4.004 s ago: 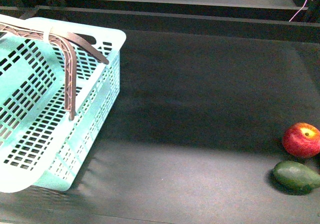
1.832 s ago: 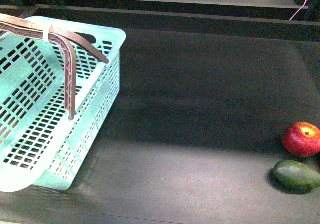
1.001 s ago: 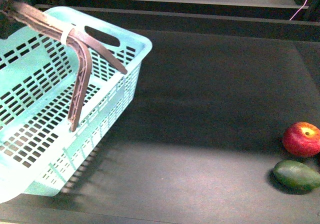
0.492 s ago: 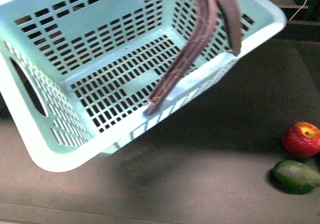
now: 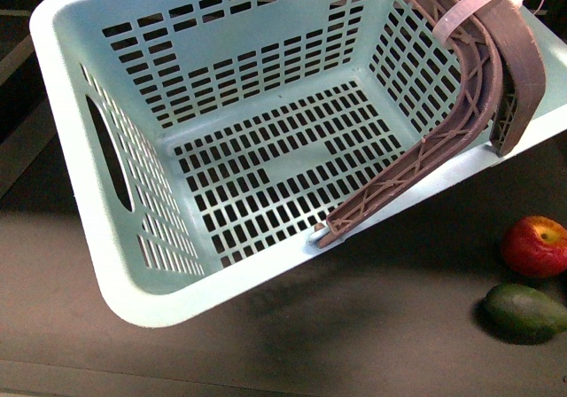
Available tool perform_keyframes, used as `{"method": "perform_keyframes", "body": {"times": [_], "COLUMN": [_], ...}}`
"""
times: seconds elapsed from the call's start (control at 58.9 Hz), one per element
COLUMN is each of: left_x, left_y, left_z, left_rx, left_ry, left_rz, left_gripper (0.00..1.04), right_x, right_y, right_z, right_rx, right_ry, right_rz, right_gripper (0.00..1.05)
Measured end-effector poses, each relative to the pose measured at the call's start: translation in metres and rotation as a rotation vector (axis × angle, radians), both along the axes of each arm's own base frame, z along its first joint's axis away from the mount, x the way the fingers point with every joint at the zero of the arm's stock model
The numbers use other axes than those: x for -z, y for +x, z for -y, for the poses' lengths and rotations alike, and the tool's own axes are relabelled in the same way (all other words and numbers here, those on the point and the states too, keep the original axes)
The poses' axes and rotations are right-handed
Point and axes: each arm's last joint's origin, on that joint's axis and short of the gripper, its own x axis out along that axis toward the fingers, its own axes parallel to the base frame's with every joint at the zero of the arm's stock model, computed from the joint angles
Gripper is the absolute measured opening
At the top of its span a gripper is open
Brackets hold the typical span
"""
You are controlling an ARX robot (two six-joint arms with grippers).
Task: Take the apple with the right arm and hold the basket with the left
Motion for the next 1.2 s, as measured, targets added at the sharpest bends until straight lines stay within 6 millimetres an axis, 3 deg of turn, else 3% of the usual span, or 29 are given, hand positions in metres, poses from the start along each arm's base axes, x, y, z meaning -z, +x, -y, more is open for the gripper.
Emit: {"method": "perform_keyframes", "body": {"times": [0.187, 0.271, 0.339, 0.509, 0.662, 0.797, 0.95, 1.103, 1.205], "left_x": [0.000, 0.000, 0.000, 0.000, 0.000, 0.000, 0.000, 0.000, 0.000], "left_y": [0.000, 0.000, 0.000, 0.000, 0.000, 0.000, 0.000, 0.000, 0.000], "left_z": [0.000, 0.000, 0.000, 0.000, 0.000, 0.000, 0.000, 0.000, 0.000], "left_rx": [0.005, 0.005, 0.004, 0.003, 0.005, 0.004, 0.005, 0.004, 0.005], "left_ry": [-0.002, -0.001, 0.000, 0.001, 0.000, 0.001, 0.001, 0.001, 0.001], "left_rz": [-0.002, -0.001, 0.000, 0.001, 0.000, 0.001, 0.001, 0.001, 0.001], "left_gripper": [0.17, 0.17, 0.17, 0.17, 0.17, 0.17, 0.17, 0.17, 0.17], "right_x": [0.001, 0.001, 0.006, 0.014, 0.019, 0.042, 0.086, 0.125, 0.139], "right_y": [0.000, 0.003, 0.010, 0.043, 0.085, 0.127, 0.166, 0.190, 0.205], "right_z": [0.000, 0.002, 0.005, 0.019, 0.035, 0.046, 0.052, 0.052, 0.050], "right_rx": [0.017, 0.247, 0.338, 0.372, 0.369, 0.359, 0.315, 0.277, 0.260], "right_ry": [0.008, 0.081, 0.090, 0.144, 0.148, 0.092, 0.016, -0.025, -0.041], "right_rz": [-0.023, -0.385, -0.537, -0.608, -0.629, -0.691, -0.816, -0.940, -0.977], "right_gripper": [0.96, 0.96, 0.96, 0.96, 0.96, 0.96, 0.96, 0.96, 0.96]}}
